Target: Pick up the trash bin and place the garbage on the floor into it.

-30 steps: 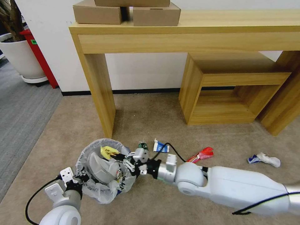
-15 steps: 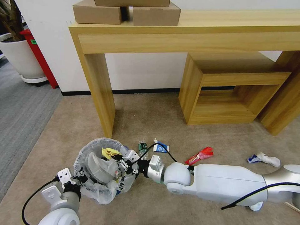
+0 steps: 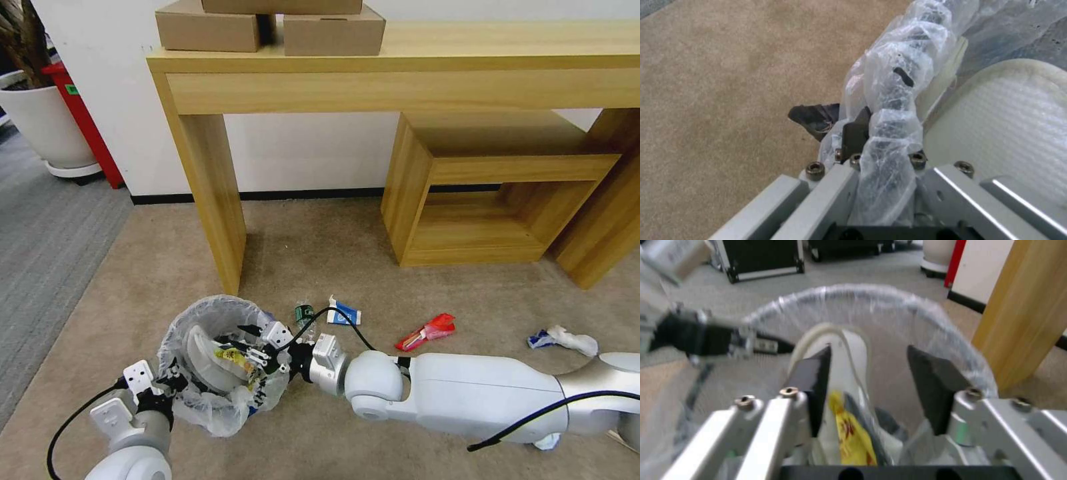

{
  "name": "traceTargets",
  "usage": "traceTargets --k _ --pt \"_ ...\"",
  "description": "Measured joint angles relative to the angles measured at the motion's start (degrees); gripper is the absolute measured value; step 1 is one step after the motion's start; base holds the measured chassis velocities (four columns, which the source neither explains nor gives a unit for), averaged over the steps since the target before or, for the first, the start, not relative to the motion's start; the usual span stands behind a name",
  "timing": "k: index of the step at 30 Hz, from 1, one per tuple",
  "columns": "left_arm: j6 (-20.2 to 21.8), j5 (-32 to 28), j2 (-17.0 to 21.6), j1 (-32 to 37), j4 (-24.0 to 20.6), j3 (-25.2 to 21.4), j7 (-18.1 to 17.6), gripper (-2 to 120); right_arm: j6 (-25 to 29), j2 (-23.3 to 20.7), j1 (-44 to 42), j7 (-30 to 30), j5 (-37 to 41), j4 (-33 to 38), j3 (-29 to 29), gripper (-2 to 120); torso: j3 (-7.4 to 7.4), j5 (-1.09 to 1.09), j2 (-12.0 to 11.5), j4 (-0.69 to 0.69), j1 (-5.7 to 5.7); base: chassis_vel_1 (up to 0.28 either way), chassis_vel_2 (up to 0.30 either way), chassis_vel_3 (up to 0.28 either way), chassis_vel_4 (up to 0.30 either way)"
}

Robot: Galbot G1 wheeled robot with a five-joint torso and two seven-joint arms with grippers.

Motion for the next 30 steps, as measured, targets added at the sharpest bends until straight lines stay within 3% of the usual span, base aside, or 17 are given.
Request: traceTargets --k 7,10,12,14,18,21,30 --pt "-0.09 0.25 -0.06 -0.01 0.40 -0.12 0.06 0 0.90 -0.22 -4.17 0.56 0.19 2.34 6.71 75 0.00 0.00 0.00 0.01 0.00 0.000 0.000 0.000 0.000" --pt "-0.09 0.15 0.21 -0.16 0.60 -0.47 0.06 0 0.86 -1.13 -9.33 0.56 0.71 3.72 14.79 90 0.00 0.01 0.00 0.00 0.00 0.000 0.000 0.000 0.000" --pt "-0.09 0.11 0.26 -0.18 0.67 -0.52 0.06 0 0.86 -1.33 -10.02 0.54 0.84 3.92 15.93 93 0.00 0.01 0.00 0.00 0.00 0.000 0.000 0.000 0.000" --pt "-0.09 -0.06 0.46 -0.27 0.93 -0.71 0.06 0 0.85 -2.39 -12.55 0.47 1.66 4.65 20.78 99 0.00 0.01 0.00 0.00 0.00 0.000 0.000 0.000 0.000" --pt "-0.06 -0.43 0.66 -0.44 1.07 -0.82 -0.11 0 0.83 -3.46 -14.90 0.52 2.73 5.22 25.94 100 0.00 0.01 0.00 0.00 0.00 0.000 0.000 0.000 0.000" --pt "0.36 -1.12 1.20 -0.73 1.55 -1.24 -0.41 0 -0.13 -4.77 -18.59 2.33 3.50 4.90 34.58 100 0.00 0.00 0.00 0.01 0.00 0.000 0.000 0.000 0.000" --pt "0.88 -2.79 2.73 -1.30 2.32 -1.80 -0.77 0 -2.77 -6.40 -27.15 7.22 0.31 3.09 47.84 100 0.00 0.02 0.00 0.00 0.00 0.000 0.000 0.000 0.000"
